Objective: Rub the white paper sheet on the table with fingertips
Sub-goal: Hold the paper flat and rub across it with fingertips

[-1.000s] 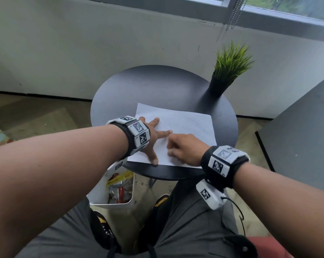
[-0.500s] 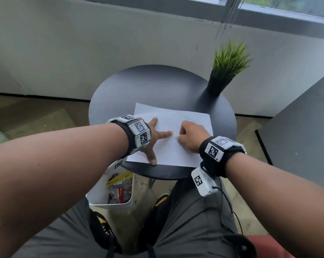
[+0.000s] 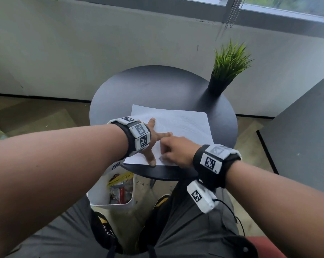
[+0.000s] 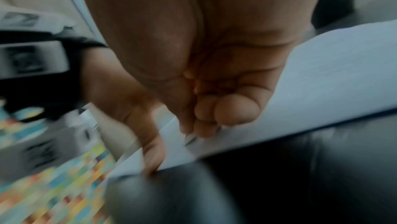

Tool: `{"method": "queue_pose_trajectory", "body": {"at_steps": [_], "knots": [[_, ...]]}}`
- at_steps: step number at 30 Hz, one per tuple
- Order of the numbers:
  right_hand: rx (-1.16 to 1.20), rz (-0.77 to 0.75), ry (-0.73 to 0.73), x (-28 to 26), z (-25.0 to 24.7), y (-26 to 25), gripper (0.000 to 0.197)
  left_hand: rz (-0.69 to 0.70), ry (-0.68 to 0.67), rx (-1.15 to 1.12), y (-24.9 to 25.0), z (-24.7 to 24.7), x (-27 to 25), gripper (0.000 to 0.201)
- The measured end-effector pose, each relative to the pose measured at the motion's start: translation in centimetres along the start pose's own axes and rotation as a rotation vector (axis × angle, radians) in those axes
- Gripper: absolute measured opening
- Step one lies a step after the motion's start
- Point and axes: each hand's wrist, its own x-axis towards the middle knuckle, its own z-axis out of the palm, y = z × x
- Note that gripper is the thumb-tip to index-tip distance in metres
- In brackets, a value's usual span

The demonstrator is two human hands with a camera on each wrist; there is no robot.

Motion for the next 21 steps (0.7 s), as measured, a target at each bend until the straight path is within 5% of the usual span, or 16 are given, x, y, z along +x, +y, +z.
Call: {"method": "queue_pose_trajectory", "body": {"at_steps": [6,10,16,19,21], "knots": [[0.066,0.229,0.292,1.5,-1.6,3.3,0.008,-0.024,-0.015,-0.023,0.0,0.0,-0.2,0.121],[-0.008,-0.006,0.048,-0.2,0.3,1.0,0.007,-0.021,0.002,-0.021,-0.1,0.1,-0.2,0.122],[0.030,0.198,0.265,0.7,-1.9,4.0,0.004,-0.029,-0.021,-0.033,0.0,-0.1,-0.4,0.119],[-0.046,-0.037,0.015,-0.6,0.1,1.0,0.011,-0.017,-0.025,-0.011,-0.2,-0.1,-0.4,0.121],[-0.071,-0.082,-0.027,-0.6,-0.2,0.9,0.010,-0.013,-0.035,0.004,-0.4,-0.2,-0.5,0.121]]}}
